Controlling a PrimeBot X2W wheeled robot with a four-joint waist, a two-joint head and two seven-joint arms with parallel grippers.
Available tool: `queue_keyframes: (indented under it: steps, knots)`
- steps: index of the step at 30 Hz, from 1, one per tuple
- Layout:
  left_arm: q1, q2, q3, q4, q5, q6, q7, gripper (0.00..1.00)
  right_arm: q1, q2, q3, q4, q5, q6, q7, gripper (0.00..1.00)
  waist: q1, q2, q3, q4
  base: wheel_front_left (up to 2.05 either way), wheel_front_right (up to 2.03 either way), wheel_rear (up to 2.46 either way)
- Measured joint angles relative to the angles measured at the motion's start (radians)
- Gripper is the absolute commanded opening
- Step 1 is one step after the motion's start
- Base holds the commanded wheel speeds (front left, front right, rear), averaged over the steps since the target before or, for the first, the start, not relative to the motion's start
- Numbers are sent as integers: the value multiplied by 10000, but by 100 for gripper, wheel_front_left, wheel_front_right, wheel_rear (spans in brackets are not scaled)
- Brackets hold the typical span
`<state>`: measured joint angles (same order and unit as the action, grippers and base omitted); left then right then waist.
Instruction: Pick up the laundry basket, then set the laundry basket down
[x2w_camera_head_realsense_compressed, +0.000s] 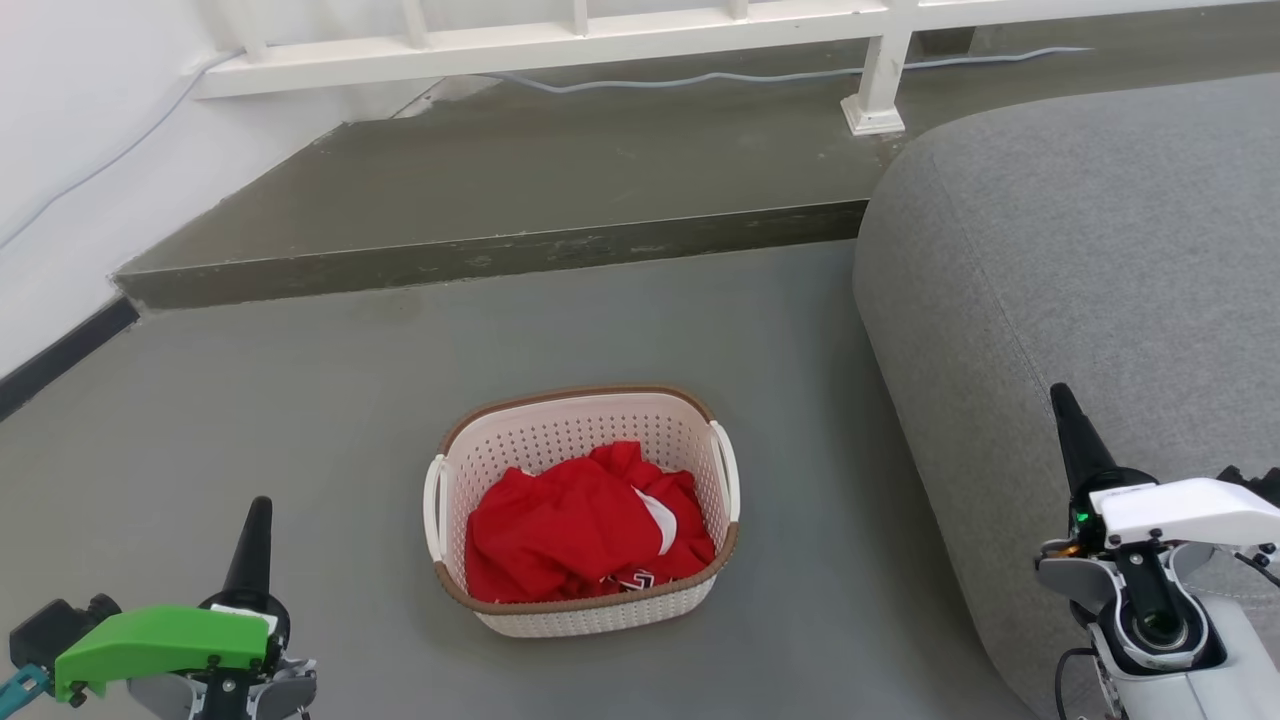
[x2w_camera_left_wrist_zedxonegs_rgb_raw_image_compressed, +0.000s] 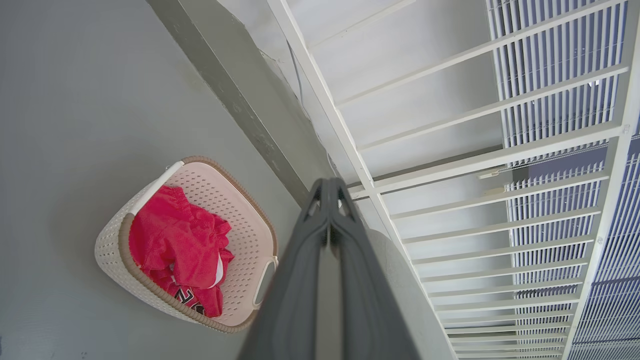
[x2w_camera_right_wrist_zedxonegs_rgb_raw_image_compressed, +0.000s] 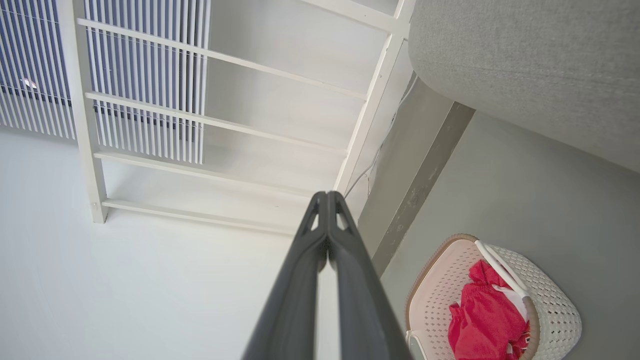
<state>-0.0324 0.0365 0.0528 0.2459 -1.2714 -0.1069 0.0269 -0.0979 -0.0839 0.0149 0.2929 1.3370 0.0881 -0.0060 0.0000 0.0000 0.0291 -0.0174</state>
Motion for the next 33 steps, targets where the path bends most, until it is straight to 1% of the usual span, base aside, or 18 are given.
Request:
queue_keyframes:
  steps: [3,25,33]
  knots:
    - [-12,0,38,35,-403,-29,125,0,21,21,-121,-8,336,84,88,0,0,0,-33,21,0,0,0]
    - [-244,-2,309,314,-3196,-153,865,0,77,146,-1024,-54,2953,280,752,0,0,0,-265,175,0,0,0]
    - [-304,-2,320,314,-3285,-155,865,0,80,167,-1045,-56,3018,291,775,0,0,0,-265,175,0,0,0]
